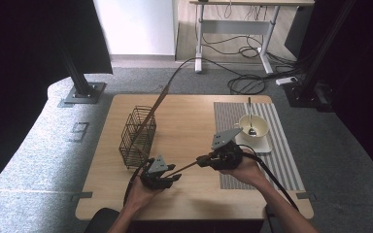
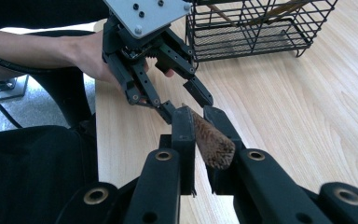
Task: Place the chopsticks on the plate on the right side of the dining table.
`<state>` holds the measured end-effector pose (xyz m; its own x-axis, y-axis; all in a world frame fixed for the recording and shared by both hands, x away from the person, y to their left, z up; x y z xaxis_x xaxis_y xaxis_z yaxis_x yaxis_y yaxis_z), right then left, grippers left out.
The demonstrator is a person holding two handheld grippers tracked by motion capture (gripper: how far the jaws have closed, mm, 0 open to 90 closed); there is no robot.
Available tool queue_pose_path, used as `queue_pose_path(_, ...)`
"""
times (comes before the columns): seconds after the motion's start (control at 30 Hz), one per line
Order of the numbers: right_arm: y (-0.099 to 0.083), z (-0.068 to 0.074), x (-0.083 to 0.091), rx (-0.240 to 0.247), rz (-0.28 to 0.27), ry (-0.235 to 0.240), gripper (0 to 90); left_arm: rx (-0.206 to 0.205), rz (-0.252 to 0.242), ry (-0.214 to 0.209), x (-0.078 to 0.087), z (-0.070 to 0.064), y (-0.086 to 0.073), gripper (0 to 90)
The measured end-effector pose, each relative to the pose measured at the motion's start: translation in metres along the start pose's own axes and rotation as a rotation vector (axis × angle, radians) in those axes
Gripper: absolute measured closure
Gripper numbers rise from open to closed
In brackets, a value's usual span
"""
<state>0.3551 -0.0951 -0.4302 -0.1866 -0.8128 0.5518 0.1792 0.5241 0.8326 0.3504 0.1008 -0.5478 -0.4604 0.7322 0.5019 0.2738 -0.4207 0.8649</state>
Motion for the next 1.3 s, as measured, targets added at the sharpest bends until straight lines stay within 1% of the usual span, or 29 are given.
queue_pose_path(0.03, 0.000, 0.000, 0.000, 0.000, 0.000, 0.000, 82.0, 0.000, 0.000, 0.000, 0.000, 0.000, 0.000, 57.4)
queue_pose_path(0.07, 0.000, 0.000, -0.001, 0.000, -0.001, 0.003, 82.0, -0.005, -0.001, 0.000, 0.000, 0.000, 0.000, 57.4)
queue_pose_path(0.1, -0.001, 0.000, -0.002, -0.001, 0.001, 0.006, 82.0, -0.015, -0.001, 0.001, 0.001, 0.000, 0.000, 60.3)
queue_pose_path(0.13, -0.001, 0.001, -0.003, -0.002, 0.002, 0.007, 82.0, -0.022, 0.000, 0.000, 0.001, -0.001, 0.000, 65.4)
queue_pose_path(0.17, -0.001, 0.001, -0.003, -0.003, 0.001, 0.007, 82.0, -0.035, 0.005, -0.002, 0.001, -0.001, 0.000, 67.5)
queue_pose_path(0.2, -0.001, 0.001, -0.003, -0.003, 0.001, 0.007, 82.0, -0.035, 0.005, -0.002, 0.001, -0.001, 0.000, 69.3)
queue_pose_path(0.27, -0.002, -0.001, -0.003, -0.014, -0.005, 0.011, 82.0, -0.052, 0.011, -0.008, 0.000, -0.003, -0.001, 72.4)
queue_pose_path(0.3, -0.002, -0.001, -0.003, -0.017, -0.005, 0.013, 82.0, -0.052, 0.011, -0.008, 0.000, -0.003, -0.001, 73.7)
queue_pose_path(0.33, -0.002, -0.001, -0.003, -0.017, -0.005, 0.013, 82.0, -0.055, 0.011, -0.010, 0.000, -0.003, -0.001, 73.7)
queue_pose_path(0.37, -0.002, -0.002, -0.003, -0.023, -0.004, 0.015, 82.0, -0.057, 0.010, -0.012, 0.000, -0.003, -0.001, 75.7)
queue_pose_path(0.47, -0.003, -0.006, -0.003, -0.044, -0.009, 0.024, 81.9, -0.071, 0.008, -0.011, 0.001, -0.003, -0.001, 78.0)
queue_pose_path(0.53, -0.003, -0.009, -0.003, -0.059, -0.013, 0.031, 81.3, -0.092, 0.006, -0.014, 0.002, -0.003, 0.000, 79.1)
queue_pose_path(0.67, -0.004, -0.018, -0.002, -0.081, -0.016, 0.016, 77.9, -0.143, 0.013, -0.026, 0.003, -0.008, 0.001, 82.5)
queue_pose_path(0.7, -0.004, -0.018, -0.002, -0.081, -0.016, 0.016, 77.9, -0.143, 0.013, -0.026, 0.003, -0.008, 0.001, 83.5)
queue_pose_path(0.73, -0.005, -0.020, -0.002, -0.086, -0.015, 0.009, 77.4, -0.156, 0.017, -0.030, 0.002, -0.009, 0.001, 83.5)
queue_pose_path(0.77, -0.007, -0.023, -0.002, -0.077, -0.004, -0.006, 77.1, -0.143, 0.016, -0.042, 0.002, -0.010, 0.001, 85.7)
queue_pose_path(0.8, -0.007, -0.024, -0.003, -0.080, -0.005, -0.009, 75.3, -0.147, 0.023, -0.042, 0.002, -0.009, 0.001, 85.7)
queue_pose_path(0.83, -0.007, -0.024, -0.003, -0.080, -0.005, -0.009, 75.3, -0.147, 0.023, -0.042, 0.002, -0.009, 0.001, 85.8)
queue_pose_path(0.87, -0.008, -0.026, -0.004, -0.077, 0.002, -0.035, 69.7, -0.149, 0.029, -0.045, 0.002, -0.009, 0.000, 85.9)
queue_pose_path(0.9, -0.009, -0.028, -0.004, -0.073, 0.008, -0.054, 66.8, -0.143, 0.033, -0.053, 0.002, -0.009, 0.000, 85.9)
queue_pose_path(1.03, -0.007, -0.030, 0.001, -0.054, 0.012, -0.112, 52.2, -0.131, 0.048, -0.062, 0.002, -0.008, 0.000, 85.9)
queue_pose_path(1.07, -0.007, -0.030, 0.001, -0.054, 0.012, -0.112, 52.2, -0.131, 0.048, -0.062, 0.002, -0.008, 0.000, 85.9)
queue_pose_path(1.13, -0.004, -0.030, 0.006, -0.045, 0.001, -0.146, 43.3, -0.125, 0.058, -0.066, 0.002, -0.008, -0.001, 85.9)
queue_pose_path(1.17, -0.002, -0.030, 0.009, -0.029, 0.000, -0.166, 36.5, -0.120, 0.065, -0.072, 0.001, -0.008, -0.001, 85.9)
queue_pose_path(1.2, -0.001, -0.030, 0.011, -0.022, 0.000, -0.169, 32.6, -0.120, 0.065, -0.072, 0.001, -0.008, -0.001, 85.9)
queue_pose_path(1.23, -0.001, -0.030, 0.011, -0.022, 0.000, -0.169, 32.6, -0.115, 0.070, -0.076, 0.001, -0.008, -0.002, 85.9)
queue_pose_path(1.27, 0.002, -0.029, 0.013, -0.008, 0.004, -0.202, 24.7, -0.110, 0.077, -0.081, 0.001, -0.008, -0.002, 85.9)
queue_pose_path(1.3, 0.003, -0.029, 0.014, -0.001, 0.004, -0.207, 23.0, -0.106, 0.081, -0.085, 0.000, -0.008, -0.002, 85.8)
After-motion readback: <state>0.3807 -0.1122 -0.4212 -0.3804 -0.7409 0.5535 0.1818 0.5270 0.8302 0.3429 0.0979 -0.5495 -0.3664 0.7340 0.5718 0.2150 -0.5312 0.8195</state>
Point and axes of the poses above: each handheld gripper's, and its own axes: x roughly backward along the jaws, y roughly out of its top, z roughly to its left, the point moved 5 cm from there along -x, roughly forward along the jaws, and after that the axes turned 6 degrees about -z, right-handed, at the moved point
